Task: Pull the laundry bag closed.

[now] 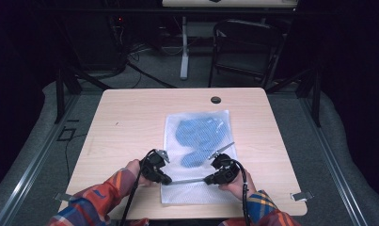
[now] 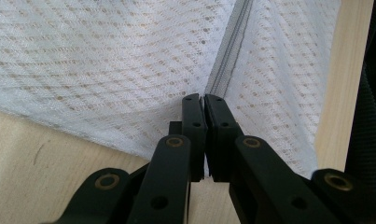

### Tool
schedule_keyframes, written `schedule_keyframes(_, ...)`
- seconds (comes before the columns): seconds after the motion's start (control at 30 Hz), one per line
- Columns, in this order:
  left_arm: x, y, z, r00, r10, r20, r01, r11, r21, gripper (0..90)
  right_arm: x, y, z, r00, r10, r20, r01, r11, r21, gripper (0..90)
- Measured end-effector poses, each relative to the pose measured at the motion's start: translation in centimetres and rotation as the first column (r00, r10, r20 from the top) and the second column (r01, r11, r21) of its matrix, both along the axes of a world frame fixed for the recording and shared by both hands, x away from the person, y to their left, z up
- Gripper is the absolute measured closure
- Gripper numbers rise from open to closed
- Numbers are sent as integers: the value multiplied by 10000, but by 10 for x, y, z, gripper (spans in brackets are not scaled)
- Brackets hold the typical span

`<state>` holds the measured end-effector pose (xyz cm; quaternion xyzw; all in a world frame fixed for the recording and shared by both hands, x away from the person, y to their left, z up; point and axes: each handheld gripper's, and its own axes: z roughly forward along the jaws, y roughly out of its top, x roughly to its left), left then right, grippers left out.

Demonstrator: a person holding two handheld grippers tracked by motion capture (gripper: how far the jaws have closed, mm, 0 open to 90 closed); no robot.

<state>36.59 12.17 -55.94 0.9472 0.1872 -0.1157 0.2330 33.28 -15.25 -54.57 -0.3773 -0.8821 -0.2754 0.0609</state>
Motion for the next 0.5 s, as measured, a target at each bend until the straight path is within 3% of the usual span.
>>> schedule_keyframes(0.3,0,-1,0,10000,-9,12,9,10000,45,878,0,-2,1,10000,5,-17,-5,10000,-36,864)
schedule_keyframes(0.4,-2,-3,2,9992,-220,321,210,9994,291,875,0,-2,0,10000,7,-76,-6,10000,32,864)
schedule_keyframes(0.5,-2,-3,6,9976,-108,687,73,9987,511,892,0,-2,-2,9999,31,-157,-28,9998,187,864)
